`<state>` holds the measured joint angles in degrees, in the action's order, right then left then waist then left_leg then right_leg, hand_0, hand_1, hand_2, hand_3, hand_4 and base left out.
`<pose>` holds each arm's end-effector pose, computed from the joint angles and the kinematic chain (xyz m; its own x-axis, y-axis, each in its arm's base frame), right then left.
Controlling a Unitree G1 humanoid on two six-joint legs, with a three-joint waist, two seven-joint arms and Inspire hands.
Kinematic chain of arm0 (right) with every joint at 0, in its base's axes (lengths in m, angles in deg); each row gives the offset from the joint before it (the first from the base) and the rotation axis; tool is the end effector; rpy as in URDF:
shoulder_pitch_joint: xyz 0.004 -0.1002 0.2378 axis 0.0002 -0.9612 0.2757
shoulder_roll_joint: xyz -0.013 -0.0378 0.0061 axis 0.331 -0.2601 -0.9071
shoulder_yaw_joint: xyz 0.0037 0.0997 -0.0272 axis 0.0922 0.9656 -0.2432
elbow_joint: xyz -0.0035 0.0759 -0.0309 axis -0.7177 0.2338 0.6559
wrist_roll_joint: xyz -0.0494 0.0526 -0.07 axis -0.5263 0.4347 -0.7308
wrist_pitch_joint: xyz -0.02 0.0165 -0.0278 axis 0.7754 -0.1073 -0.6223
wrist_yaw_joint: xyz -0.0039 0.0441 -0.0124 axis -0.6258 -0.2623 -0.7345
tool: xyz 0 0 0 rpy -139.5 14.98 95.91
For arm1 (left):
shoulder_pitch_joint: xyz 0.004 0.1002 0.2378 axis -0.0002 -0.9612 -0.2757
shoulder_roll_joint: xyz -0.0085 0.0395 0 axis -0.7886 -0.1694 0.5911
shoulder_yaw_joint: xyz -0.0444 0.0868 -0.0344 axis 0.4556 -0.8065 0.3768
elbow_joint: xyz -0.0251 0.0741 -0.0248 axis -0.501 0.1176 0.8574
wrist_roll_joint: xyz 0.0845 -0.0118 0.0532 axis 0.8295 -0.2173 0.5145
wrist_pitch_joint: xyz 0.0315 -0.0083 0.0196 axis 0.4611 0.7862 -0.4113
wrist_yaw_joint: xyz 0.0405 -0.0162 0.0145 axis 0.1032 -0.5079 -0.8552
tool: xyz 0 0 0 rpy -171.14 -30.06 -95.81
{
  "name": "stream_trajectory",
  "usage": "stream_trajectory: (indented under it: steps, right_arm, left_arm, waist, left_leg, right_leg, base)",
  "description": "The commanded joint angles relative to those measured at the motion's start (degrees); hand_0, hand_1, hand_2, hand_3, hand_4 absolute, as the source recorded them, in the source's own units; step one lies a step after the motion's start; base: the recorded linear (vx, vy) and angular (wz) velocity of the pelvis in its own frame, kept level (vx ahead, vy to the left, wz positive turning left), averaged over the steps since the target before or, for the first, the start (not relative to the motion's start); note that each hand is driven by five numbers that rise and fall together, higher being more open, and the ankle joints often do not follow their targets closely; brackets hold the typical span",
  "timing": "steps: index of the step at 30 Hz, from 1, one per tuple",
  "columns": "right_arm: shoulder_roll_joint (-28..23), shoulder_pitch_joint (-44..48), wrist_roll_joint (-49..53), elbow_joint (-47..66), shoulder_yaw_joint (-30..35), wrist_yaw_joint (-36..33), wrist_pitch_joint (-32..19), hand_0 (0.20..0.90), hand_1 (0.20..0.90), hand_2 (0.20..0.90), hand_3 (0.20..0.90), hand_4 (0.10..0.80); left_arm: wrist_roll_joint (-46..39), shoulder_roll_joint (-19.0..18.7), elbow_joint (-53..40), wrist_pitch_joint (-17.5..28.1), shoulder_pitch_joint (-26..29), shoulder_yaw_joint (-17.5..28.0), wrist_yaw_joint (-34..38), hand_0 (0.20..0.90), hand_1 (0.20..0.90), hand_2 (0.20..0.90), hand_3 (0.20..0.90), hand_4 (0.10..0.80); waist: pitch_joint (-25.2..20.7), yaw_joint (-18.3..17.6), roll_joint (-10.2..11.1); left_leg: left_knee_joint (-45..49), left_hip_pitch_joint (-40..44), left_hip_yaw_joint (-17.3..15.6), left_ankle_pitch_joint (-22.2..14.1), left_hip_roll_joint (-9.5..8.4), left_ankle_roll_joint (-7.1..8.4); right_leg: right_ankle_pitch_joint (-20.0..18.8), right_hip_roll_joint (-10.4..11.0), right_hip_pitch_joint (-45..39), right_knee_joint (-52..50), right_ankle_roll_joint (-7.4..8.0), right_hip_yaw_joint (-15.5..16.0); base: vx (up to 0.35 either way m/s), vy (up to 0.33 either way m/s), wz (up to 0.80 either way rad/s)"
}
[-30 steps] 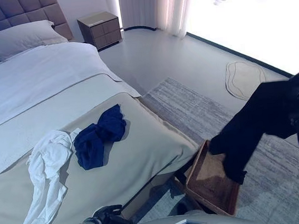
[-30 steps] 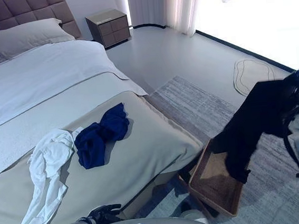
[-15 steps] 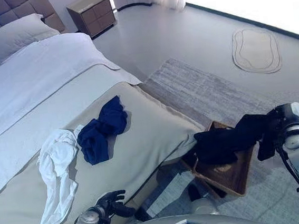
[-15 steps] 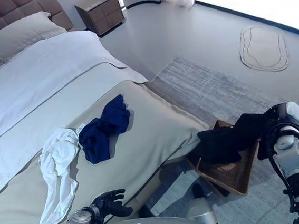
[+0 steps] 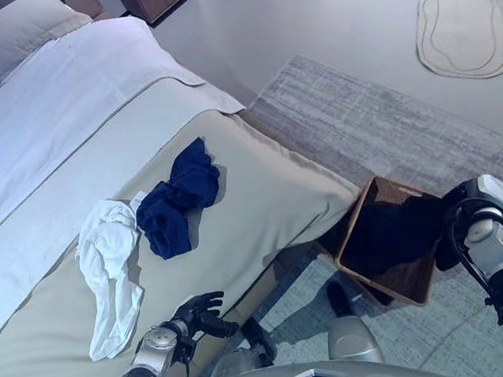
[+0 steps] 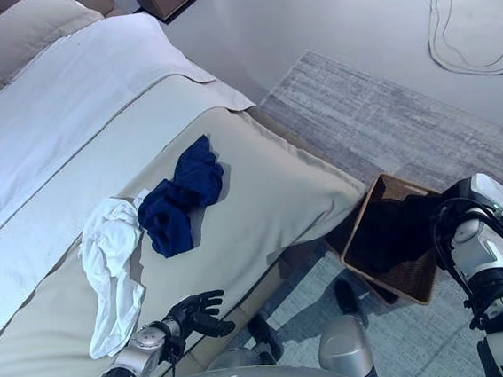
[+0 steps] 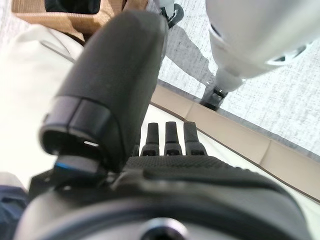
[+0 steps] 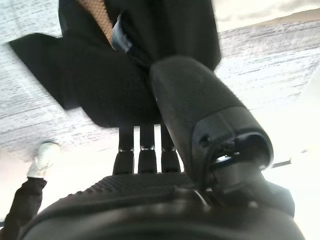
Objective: Pick up the clothes from the bed and place them into the basket
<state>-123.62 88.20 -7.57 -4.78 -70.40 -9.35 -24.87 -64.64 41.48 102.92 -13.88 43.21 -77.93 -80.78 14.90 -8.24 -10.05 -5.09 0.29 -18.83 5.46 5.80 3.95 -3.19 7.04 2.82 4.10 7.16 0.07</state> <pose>0.2266 -0.3420 0.0579 0.6947 -0.6730 -0.2541 0.0436 0.3920 -0.9189 0.1465 0.2123 -0.0857 0.5643 -0.1546 -0.8110 0.3622 0.9291 0.0749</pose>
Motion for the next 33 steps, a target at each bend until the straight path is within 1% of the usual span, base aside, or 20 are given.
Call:
stream_trajectory:
  steps: [1, 5, 9, 13, 15, 16, 17, 18, 20, 21, 22, 24, 26, 27, 28, 29, 31, 33]
  right_arm:
    - [-5.4, 7.3, -1.2, 0.1, -0.7, -2.9, -0.8, 0.9, 0.9, 0.9, 0.9, 0.8]
    - [-5.0, 5.9, -1.2, 1.7, 0.5, -2.6, -1.4, 0.9, 0.9, 0.9, 0.9, 0.8]
    - [-4.8, 3.5, -3.1, 4.1, 2.0, 1.5, -0.6, 0.9, 0.9, 0.9, 0.9, 0.8]
    - [-5.1, 2.6, -7.0, 5.0, 1.7, 11.7, 2.1, 0.9, 0.9, 0.9, 0.9, 0.8]
    - [-5.5, 3.2, -9.9, 5.1, 0.1, 18.2, 2.5, 0.9, 0.9, 0.9, 0.9, 0.8]
    - [-5.8, 3.1, -9.3, 5.7, -0.3, 18.4, 0.8, 0.9, 0.9, 0.9, 0.9, 0.8]
    - [-6.1, 3.1, -7.8, 7.2, -0.3, 17.1, -1.3, 0.9, 0.9, 0.9, 0.9, 0.8]
    - [-6.0, 3.2, -7.8, 8.5, -0.3, 17.0, -2.2, 0.9, 0.9, 0.9, 0.9, 0.8]
    - [-5.2, 4.4, -7.5, 14.5, -0.4, 16.6, -5.2, 0.9, 0.9, 0.9, 0.9, 0.8]
    - [-4.4, 5.3, -7.9, 18.8, -0.8, 17.3, -7.7, 0.9, 0.9, 0.9, 0.9, 0.8]
    - [-3.9, 5.8, -8.2, 20.5, -1.1, 17.7, -8.3, 0.9, 0.9, 0.9, 0.9, 0.8]
    - [-2.7, 7.5, -9.5, 23.6, -2.6, 17.5, -12.1, 0.9, 0.9, 0.9, 0.9, 0.8]
    - [-2.3, 9.9, -10.9, 24.3, -4.6, 16.3, -15.3, 0.9, 0.9, 0.9, 0.9, 0.8]
    - [-2.1, 11.5, -11.5, 24.4, -5.8, 16.0, -16.2, 0.9, 0.9, 0.9, 0.9, 0.8]
    - [-2.0, 12.5, -10.9, 24.3, -6.5, 15.6, -15.8, 0.9, 0.9, 0.9, 0.9, 0.8]
    - [-1.4, 14.5, -11.5, 23.4, -8.0, 15.1, -15.1, 0.9, 0.9, 0.9, 0.9, 0.8]
    - [-1.0, 17.0, -13.6, 21.5, -9.9, 14.8, -15.1, 0.9, 0.9, 0.9, 0.9, 0.8]
    - [0.0, 22.9, -15.6, 15.8, -14.5, 13.7, -12.7, 0.9, 0.9, 0.9, 0.9, 0.8]
  left_arm:
    - [-2.7, -3.1, -1.9, 2.0, 1.3, -1.6, -0.3, 0.9, 0.9, 0.9, 0.9, 0.8]
    - [-3.0, -3.1, -2.3, 2.1, 0.4, -0.7, -0.6, 0.9, 0.9, 0.9, 0.9, 0.8]
    - [-3.6, -2.9, -2.5, 1.7, -0.8, 0.6, -0.4, 0.9, 0.9, 0.9, 0.9, 0.8]
    - [-4.5, -3.3, -2.5, 0.6, -2.1, 2.0, 0.4, 0.9, 0.9, 0.9, 0.9, 0.8]
    - [-4.8, -4.1, -1.9, 0.0, -2.1, 2.9, 1.0, 0.9, 0.9, 0.9, 0.9, 0.8]
    - [-4.9, -4.4, -1.9, -0.4, -2.2, 3.4, 1.0, 0.9, 0.9, 0.9, 0.9, 0.8]
    - [-5.0, -4.6, -2.0, -0.5, -2.6, 3.8, 1.1, 0.9, 0.9, 0.9, 0.9, 0.8]
    - [-5.2, -4.6, -1.9, -0.3, -3.0, 3.9, 1.3, 0.9, 0.9, 0.9, 0.9, 0.8]
    - [-6.0, -4.0, -1.1, 0.3, -4.1, 4.5, 2.0, 0.9, 0.9, 0.9, 0.9, 0.8]
    - [-6.9, -3.6, -0.7, 0.1, -4.4, 4.9, 2.7, 0.9, 0.9, 0.9, 0.9, 0.8]
    - [-7.1, -3.4, -0.6, 0.1, -4.4, 5.0, 2.9, 0.9, 0.9, 0.9, 0.9, 0.8]
    - [-7.8, -2.7, 0.0, 0.4, -4.4, 5.3, 3.4, 0.9, 0.9, 0.9, 0.9, 0.8]
    - [-8.3, -2.3, 0.3, 1.0, -4.6, 5.0, 3.6, 0.9, 0.9, 0.9, 0.9, 0.8]
    - [-8.3, -2.1, 0.3, 1.4, -4.6, 4.7, 3.6, 0.9, 0.9, 0.9, 0.9, 0.8]
    - [-8.3, -2.0, 0.3, 1.5, -4.4, 4.6, 3.7, 0.9, 0.9, 0.9, 0.9, 0.8]
    - [-8.2, -2.1, 0.3, 1.8, -4.1, 4.1, 3.8, 0.9, 0.9, 0.9, 0.9, 0.8]
    - [-9.3, -2.3, 0.4, 1.9, -3.7, 3.3, 4.2, 0.9, 0.9, 0.9, 0.9, 0.8]
    - [-10.0, -3.1, 0.1, 1.6, -2.6, 2.2, 3.8, 0.9, 0.9, 0.9, 0.9, 0.8]
  waist:
    - [0.8, 1.4, 2.3]
    - [0.8, 1.6, 2.3]
    - [0.3, 1.9, 3.3]
    - [-0.3, 3.0, 5.5]
    - [-0.6, 4.0, 7.2]
    - [-0.7, 4.4, 7.8]
    - [-0.5, 4.9, 8.4]
    - [-0.5, 5.0, 8.7]
    - [-1.0, 5.8, 9.3]
    - [-1.0, 6.3, 9.7]
    - [-1.2, 6.7, 9.8]
    - [-1.0, 8.0, 10.2]
    - [-0.5, 10.0, 10.5]
    - [0.1, 11.0, 10.6]
    - [0.3, 11.6, 10.7]
    - [1.2, 13.1, 10.8]
    - [2.4, 14.7, 10.8]
    - [4.6, 17.7, 10.5]
  left_leg:
    - [1.4, 1.4, 4.4, -6.5, -4.06, -1.12]
    - [1.3, 1.2, 5.0, -6.5, -4.44, -1.12]
    - [1.5, 1.7, 5.2, -6.7, -4.62, -1.2]
    - [1.7, 2.2, 5.7, -7.1, -4.7, -1.46]
    - [1.9, 1.8, 6.2, -7.1, -4.56, -1.65]
    - [1.9, 1.7, 6.5, -7.0, -4.49, -1.69]
    - [1.8, 2.0, 6.9, -7.0, -4.49, -1.77]
    - [1.7, 2.1, 7.2, -7.0, -4.54, -1.82]
    - [1.4, 2.0, 8.2, -6.7, -4.8, -2.03]
    - [1.1, 2.2, 9.0, -6.7, -4.98, -2.2]
    - [1.2, 1.8, 9.3, -6.6, -5.09, -2.27]
    - [1.4, 1.3, 10.6, -6.6, -5.48, -2.56]
    - [2.4, 0.0, 12.1, -6.7, -6.04, -2.92]
    - [3.3, -0.6, 13.1, -6.9, -6.33, -3.19]
    - [3.8, -1.4, 13.6, -6.9, -6.56, -3.37]
    - [5.0, -2.5, 14.6, -6.9, -6.97, -3.71]
    - [6.3, -3.7, 15.8, -7.1, -7.39, -4.08]
    - [8.6, -5.5, 17.6, -7.2, -8.22, -4.95]
  right_leg:
    - [3.4, -2.4, 2.3, -4.5, -4.1, 7.9]
    - [3.1, -2.6, 2.3, -4.1, -4.29, 7.9]
    - [3.1, -2.6, 1.3, -3.7, -4.27, 8.4]
    - [3.1, -2.6, -0.3, -2.9, -4.18, 9.3]
    - [2.8, -2.8, -0.6, -2.7, -4.22, 9.7]
    - [2.7, -2.8, -0.8, -2.6, -4.17, 10.0]
    - [2.7, -2.8, -1.5, -2.4, -4.1, 10.2]
    - [2.7, -2.8, -1.6, -2.4, -4.08, 10.2]
    - [2.6, -2.9, -1.9, -2.1, -3.97, 10.2]
    - [2.8, -2.9, -2.3, -2.3, -3.86, 10.2]
    - [2.8, -2.9, -2.0, -2.4, -3.85, 10.3]
    - [3.2, -2.5, -1.8, -3.1, -3.76, 11.1]
    - [3.7, -1.9, -1.4, -4.2, -3.79, 12.4]
    - [4.1, -1.6, -1.3, -5.1, -3.89, 13.2]
    - [4.1, -1.3, -0.9, -5.4, -3.96, 13.7]
    - [4.4, -0.9, -0.5, -6.6, -4.05, 14.7]
    - [4.9, -0.4, -0.2, -7.9, -4.15, 15.9]
    - [5.5, 0.9, 0.3, -10.6, -4.06, 18.0]
  base:
    - [-0.026, 0.019, 0.15]
    - [0.001, 0.02, 0.08]
    - [0.038, 0.025, 0.09]
    - [0.05, 0.019, 0.14]
    - [0.032, 0.003, 0.23]
    - [0.055, 0.011, 0.15]
    - [0.063, 0.026, 0.12]
    - [0.091, 0.064, 0.19]
    - [0.097, 0.138, 0.21]
    - [0.077, 0.169, 0.13]
    - [0.069, 0.183, 0.1]
    - [0.046, 0.191, 0.22]
    - [0.023, 0.225, 0.36]
    - [-0.007, 0.187, 0.42]
    - [-0.02, 0.177, 0.52]
    - [-0.022, 0.135, 0.58]
    - [0.0, 0.168, 0.66]
    - [0.037, 0.192, 0.69]
